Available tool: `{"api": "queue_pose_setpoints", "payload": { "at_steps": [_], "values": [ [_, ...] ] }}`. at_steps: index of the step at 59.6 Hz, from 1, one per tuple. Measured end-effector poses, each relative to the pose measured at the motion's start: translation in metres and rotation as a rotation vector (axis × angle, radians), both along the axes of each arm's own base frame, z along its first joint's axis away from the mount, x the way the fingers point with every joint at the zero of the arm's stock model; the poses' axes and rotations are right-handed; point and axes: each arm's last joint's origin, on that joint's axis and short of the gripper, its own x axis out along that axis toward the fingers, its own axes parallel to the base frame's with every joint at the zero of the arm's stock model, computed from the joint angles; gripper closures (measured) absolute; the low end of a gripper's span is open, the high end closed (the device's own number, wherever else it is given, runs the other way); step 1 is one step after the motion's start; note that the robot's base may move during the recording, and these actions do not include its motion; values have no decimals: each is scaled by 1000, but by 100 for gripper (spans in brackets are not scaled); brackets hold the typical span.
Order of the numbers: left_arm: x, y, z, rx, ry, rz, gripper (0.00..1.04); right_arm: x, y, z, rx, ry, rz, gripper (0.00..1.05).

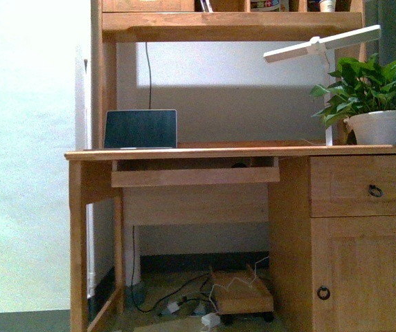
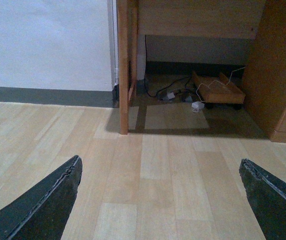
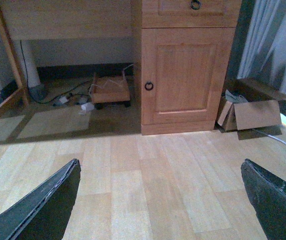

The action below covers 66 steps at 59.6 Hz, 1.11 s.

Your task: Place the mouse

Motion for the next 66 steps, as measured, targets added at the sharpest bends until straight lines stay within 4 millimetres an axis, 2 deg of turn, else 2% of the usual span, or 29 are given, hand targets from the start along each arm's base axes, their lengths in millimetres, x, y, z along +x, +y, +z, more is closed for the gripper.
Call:
{"api": "queue_pose_setpoints", "payload": {
  "at_steps": [66],
  "values": [
    [0,0,0,0,0,0,8,0,0,0,0,0,2,8]
  ]
}}
